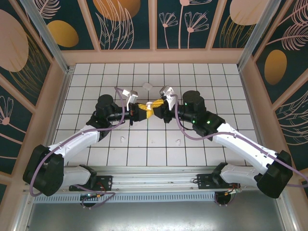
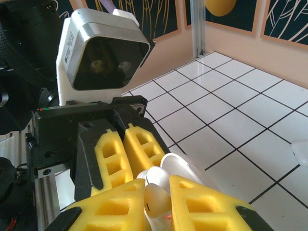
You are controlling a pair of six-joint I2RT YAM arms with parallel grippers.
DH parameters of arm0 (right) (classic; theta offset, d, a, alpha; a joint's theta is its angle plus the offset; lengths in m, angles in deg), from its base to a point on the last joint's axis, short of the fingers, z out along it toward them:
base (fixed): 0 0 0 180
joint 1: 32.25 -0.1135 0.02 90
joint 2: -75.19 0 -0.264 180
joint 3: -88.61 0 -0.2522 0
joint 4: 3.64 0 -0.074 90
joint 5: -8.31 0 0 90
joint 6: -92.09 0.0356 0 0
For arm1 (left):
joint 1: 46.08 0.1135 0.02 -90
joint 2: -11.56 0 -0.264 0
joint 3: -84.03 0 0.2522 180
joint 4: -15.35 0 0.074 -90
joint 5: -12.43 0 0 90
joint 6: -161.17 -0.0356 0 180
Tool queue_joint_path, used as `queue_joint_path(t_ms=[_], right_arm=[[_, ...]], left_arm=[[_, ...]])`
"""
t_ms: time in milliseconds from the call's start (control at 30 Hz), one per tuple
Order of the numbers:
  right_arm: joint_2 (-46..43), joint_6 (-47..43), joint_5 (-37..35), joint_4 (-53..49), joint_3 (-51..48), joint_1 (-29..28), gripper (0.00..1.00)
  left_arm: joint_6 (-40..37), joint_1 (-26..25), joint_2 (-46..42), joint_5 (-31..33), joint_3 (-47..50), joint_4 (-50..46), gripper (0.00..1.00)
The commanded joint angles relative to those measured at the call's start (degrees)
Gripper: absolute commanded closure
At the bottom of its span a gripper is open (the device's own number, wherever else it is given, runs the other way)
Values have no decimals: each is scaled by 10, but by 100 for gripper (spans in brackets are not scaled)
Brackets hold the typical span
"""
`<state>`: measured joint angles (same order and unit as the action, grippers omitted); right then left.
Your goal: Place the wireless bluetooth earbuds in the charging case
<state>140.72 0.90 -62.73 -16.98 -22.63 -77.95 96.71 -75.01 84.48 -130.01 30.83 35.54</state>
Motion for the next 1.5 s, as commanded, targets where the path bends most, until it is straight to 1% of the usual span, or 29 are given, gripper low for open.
queue_joint_path(t_ms=[0,133,233,367,500,733,833,900,1000,1100,1200,1267,1467], right_arm=[[-1,3,40,-16,-3,-12,81],[-2,5,38,-16,-4,-12,77],[-3,17,28,-17,5,-12,69],[-2,46,-4,-32,32,-11,60],[-3,84,-3,-45,55,-4,54],[-19,157,5,-59,79,23,46],[-26,185,-2,-76,93,37,45],[-28,192,12,-78,94,43,45],[-23,201,19,-84,94,46,45],[-16,209,17,-92,94,48,49],[-11,210,22,-92,90,47,55],[-9,211,22,-89,85,48,61],[26,217,76,-69,82,48,74]], left_arm=[[-14,1,-4,23,-24,28,100],[-15,1,-5,30,-22,29,100],[-16,1,-6,32,-22,27,100],[-25,1,-11,41,-18,19,100],[-39,1,-16,53,-16,8,100],[-63,1,-19,67,-14,-5,100],[-80,1,-29,82,-5,-6,100],[-82,1,-34,87,1,-1,100],[-82,1,-35,83,3,3,100],[-87,1,-38,81,9,11,100],[-96,1,-45,81,17,21,100],[-104,1,-47,77,20,24,100],[-123,1,-65,60,43,64,100]])
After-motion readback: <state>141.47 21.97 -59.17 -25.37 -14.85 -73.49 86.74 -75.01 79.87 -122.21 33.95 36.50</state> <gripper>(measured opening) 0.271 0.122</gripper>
